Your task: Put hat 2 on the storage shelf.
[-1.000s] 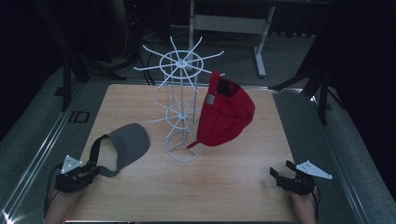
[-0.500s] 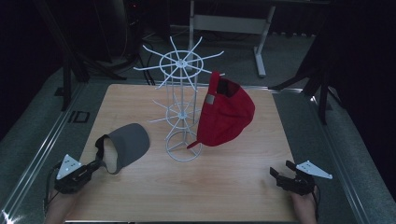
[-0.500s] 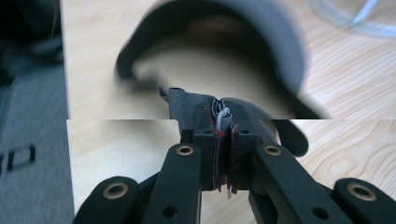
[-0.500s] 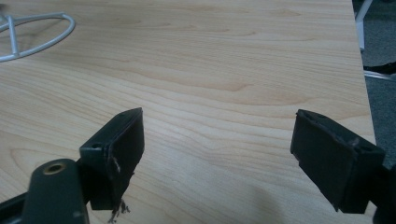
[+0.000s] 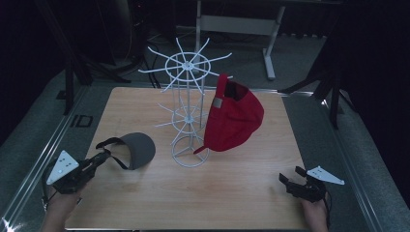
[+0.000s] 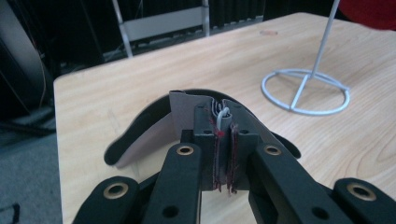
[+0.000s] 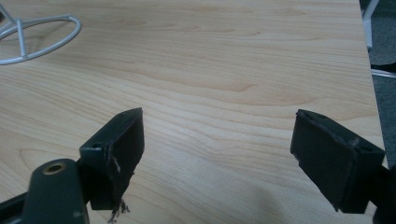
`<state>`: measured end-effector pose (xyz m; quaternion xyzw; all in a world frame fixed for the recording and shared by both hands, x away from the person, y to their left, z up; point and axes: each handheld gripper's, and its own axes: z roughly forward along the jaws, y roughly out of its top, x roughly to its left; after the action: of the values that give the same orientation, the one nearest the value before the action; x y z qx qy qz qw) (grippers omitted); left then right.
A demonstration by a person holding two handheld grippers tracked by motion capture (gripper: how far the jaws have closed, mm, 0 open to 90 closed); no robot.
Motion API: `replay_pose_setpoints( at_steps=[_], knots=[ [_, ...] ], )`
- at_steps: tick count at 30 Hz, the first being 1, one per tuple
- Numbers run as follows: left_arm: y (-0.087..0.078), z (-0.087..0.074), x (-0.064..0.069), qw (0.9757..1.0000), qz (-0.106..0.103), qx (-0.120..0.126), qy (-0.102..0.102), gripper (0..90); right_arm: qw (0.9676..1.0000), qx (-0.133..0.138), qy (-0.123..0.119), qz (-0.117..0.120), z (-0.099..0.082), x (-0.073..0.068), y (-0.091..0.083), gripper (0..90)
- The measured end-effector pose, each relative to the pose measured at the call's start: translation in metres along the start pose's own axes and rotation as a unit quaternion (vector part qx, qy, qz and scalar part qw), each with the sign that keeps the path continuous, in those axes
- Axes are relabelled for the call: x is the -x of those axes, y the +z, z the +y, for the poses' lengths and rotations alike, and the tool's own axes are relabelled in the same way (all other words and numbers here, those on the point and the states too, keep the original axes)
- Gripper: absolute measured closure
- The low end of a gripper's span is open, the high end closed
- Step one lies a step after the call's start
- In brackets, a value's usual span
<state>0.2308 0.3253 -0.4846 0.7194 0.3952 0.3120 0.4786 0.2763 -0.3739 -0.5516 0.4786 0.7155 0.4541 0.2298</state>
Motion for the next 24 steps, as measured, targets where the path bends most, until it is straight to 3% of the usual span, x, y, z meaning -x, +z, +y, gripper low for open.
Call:
replay_pose_setpoints(
  at_steps=[3,13,20,24],
  knots=[
    [0.002,0.010,0.001,0.9999,-0.004,0.006,0.011,85.4,1.0000,0.002,0.001,0.000,0.000,0.001,0.000,17.3],
    [0.002,0.042,0.004,0.9989,-0.016,0.040,0.020,85.4,1.0000,0.004,0.004,-0.006,-0.001,0.001,-0.001,17.3],
    [-0.004,0.078,0.005,0.9966,-0.011,0.077,0.028,85.3,1.0000,0.002,0.005,-0.007,-0.001,0.002,-0.001,17.3],
    [-0.008,0.097,0.008,0.9956,-0.011,0.083,0.042,85.4,1.0000,0.001,0.004,-0.007,-0.001,0.002,-0.001,17.3]
  ],
)
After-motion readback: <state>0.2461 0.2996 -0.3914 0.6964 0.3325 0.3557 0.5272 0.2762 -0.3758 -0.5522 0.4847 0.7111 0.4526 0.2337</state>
